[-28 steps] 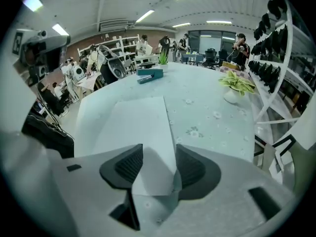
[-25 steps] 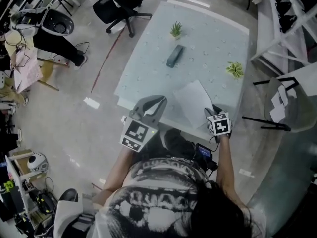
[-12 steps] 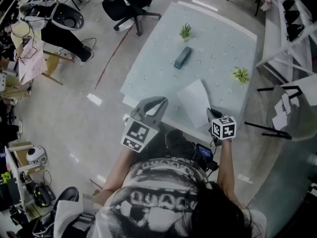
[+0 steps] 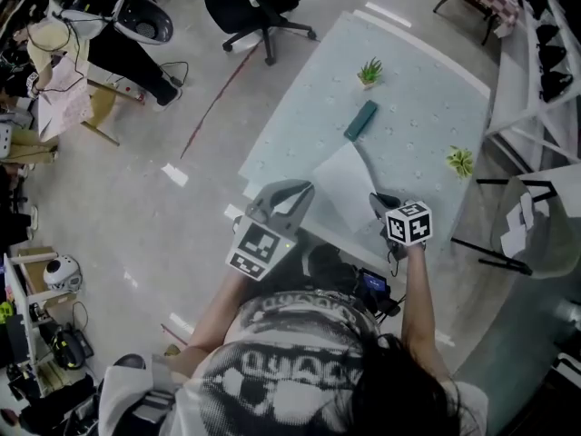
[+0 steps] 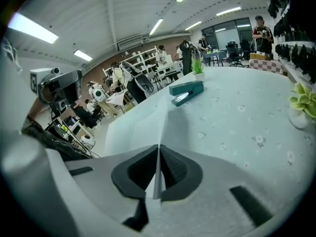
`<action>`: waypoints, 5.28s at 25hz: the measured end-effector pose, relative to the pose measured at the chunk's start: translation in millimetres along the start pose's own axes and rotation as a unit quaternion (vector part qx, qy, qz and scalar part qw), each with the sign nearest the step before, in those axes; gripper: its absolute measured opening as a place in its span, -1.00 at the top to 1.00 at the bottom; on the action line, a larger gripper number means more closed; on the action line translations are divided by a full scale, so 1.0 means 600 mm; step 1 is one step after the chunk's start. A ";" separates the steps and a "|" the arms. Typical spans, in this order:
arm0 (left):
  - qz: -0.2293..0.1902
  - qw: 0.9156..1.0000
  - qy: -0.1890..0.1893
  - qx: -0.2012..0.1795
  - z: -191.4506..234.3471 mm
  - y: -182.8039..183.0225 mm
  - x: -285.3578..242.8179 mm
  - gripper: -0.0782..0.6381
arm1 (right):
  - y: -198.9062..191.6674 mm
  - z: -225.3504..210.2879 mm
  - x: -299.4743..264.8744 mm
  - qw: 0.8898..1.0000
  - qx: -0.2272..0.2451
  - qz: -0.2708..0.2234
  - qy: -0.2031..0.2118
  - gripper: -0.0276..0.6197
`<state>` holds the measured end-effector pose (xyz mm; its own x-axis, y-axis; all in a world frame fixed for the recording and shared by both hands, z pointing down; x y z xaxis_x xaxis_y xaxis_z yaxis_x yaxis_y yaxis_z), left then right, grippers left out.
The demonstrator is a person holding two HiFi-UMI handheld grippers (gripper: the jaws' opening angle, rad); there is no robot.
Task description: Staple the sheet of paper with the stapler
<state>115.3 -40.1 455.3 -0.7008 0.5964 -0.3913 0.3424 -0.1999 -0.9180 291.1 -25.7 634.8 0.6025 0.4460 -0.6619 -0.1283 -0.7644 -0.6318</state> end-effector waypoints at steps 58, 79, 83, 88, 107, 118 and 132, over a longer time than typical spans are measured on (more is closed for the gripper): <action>-0.003 0.998 0.000 0.058 0.189 -0.063 -0.005 0.75 | 0.090 -0.171 -0.021 0.981 -0.075 0.088 -0.154 0.39; -0.018 0.998 -0.017 0.061 0.193 -0.064 0.007 0.75 | 0.294 -0.079 -0.146 0.990 0.079 0.068 -0.099 0.92; -0.020 0.998 -0.015 0.064 0.203 -0.068 0.012 0.75 | 0.290 -0.082 -0.153 0.984 0.083 0.115 -0.107 0.91; -0.015 0.997 -0.016 0.068 0.214 -0.082 0.010 0.75 | 0.278 -0.085 -0.178 0.965 0.113 0.209 -0.106 0.91; 0.001 0.994 -0.098 0.044 0.185 -0.078 -0.061 0.75 | 0.283 -0.091 -0.189 0.959 0.064 0.268 -0.070 0.92; -0.015 0.995 -0.092 0.034 0.200 -0.052 -0.087 0.75 | 0.275 -0.097 -0.196 0.952 0.077 0.286 -0.076 0.92; -0.018 0.994 -0.103 0.012 0.194 -0.033 -0.060 0.75 | 0.280 -0.068 -0.143 0.988 0.036 0.091 -0.121 0.93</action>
<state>61.1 -148.4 480.1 -0.8266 0.4324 -0.3603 0.3016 -0.2002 -0.9322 249.7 -211.5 601.7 0.3595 0.4091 -0.8387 -0.2779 -0.8110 -0.5148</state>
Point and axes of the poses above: the fingertips, and each gripper's own axes: x backward along the fingers, z to its left, y out of its top, the point moved 2 cm from there along x, backward along the fingers, and after that the axes turned 5 degrees about y, right-handed, at the moved point
